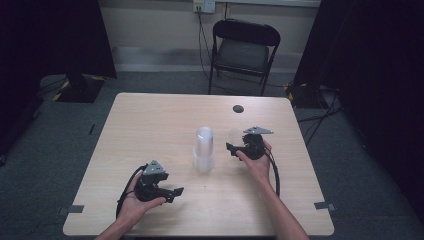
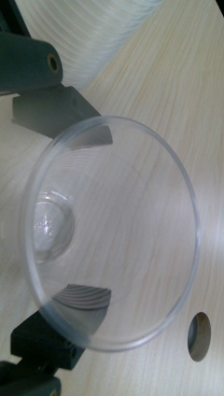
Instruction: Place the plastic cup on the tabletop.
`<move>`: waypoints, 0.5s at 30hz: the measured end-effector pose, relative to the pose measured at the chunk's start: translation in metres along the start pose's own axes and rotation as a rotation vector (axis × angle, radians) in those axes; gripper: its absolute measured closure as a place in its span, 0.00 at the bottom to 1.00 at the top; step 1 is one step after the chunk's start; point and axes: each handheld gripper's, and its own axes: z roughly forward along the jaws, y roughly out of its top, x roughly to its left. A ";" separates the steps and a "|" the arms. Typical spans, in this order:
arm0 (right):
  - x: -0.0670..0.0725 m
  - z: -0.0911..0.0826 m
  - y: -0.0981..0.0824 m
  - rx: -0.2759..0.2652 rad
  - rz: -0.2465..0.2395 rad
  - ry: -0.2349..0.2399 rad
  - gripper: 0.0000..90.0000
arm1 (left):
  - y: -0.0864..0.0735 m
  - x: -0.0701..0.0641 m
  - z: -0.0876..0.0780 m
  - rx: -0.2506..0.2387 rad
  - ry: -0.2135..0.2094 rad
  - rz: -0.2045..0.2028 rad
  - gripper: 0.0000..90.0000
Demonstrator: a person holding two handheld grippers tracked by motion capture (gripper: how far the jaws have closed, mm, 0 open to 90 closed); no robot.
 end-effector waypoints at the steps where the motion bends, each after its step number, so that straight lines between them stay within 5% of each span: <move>1: 0.000 0.000 0.000 0.000 0.001 0.001 0.21 | 0.000 0.000 0.000 -0.001 0.000 -0.001 0.20; 15: 0.001 -0.014 -0.008 0.025 0.021 0.034 0.17 | 0.002 0.006 -0.005 -0.019 0.009 -0.019 0.20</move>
